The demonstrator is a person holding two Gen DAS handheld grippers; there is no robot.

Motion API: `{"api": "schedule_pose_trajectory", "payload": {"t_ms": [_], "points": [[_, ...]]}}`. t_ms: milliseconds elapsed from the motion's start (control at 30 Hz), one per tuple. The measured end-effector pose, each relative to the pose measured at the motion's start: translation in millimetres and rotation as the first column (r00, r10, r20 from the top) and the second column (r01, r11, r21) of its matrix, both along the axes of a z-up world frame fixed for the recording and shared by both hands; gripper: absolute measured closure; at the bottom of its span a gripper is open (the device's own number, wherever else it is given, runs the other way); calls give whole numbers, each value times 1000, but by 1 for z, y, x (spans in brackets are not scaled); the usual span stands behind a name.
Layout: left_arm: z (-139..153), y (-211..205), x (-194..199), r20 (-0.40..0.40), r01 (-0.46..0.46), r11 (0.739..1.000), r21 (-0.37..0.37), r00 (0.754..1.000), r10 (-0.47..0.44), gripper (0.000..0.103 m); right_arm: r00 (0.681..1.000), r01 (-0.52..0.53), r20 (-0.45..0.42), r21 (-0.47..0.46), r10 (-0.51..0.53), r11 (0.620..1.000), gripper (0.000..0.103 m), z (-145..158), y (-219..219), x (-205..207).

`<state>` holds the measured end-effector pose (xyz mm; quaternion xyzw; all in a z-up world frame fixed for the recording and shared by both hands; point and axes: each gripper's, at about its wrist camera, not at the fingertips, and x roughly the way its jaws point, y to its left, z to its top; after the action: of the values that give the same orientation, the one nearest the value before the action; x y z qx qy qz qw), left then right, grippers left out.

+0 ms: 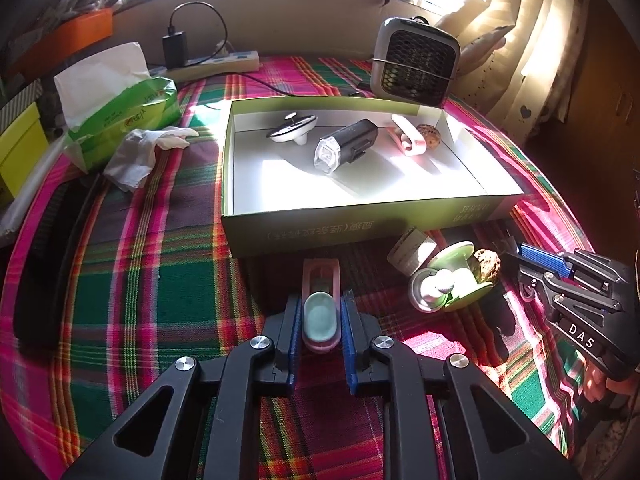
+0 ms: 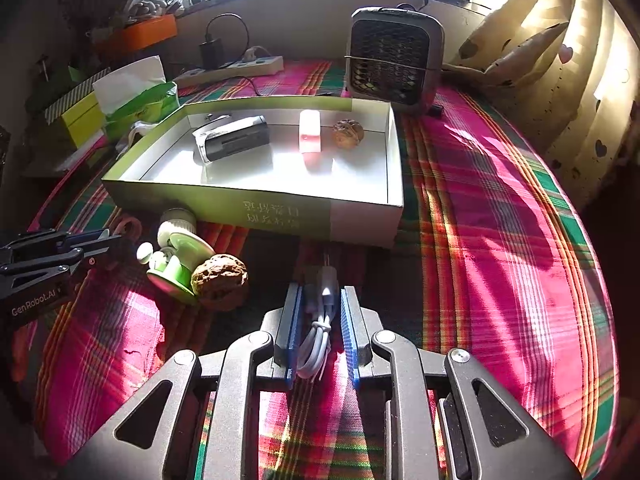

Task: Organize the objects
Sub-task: 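Lift the pink-and-white case and white cable up toward the box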

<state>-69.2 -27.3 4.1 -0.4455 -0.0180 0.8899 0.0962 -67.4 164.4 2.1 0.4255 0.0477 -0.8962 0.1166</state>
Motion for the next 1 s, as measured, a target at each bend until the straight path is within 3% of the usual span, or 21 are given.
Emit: {"api": "schedule_pose_trajectory", "payload": {"t_ms": [433,1000], "points": [[1,0,1,-3,3,1000,2,1000,-3,88,1000,-3,-8,-14,3,1000,84,4,2,2],[28,0,7,-48,21,1000,11,999,-21,88,999,-13,-32,-46,11,999,84,21,4,2]]}}
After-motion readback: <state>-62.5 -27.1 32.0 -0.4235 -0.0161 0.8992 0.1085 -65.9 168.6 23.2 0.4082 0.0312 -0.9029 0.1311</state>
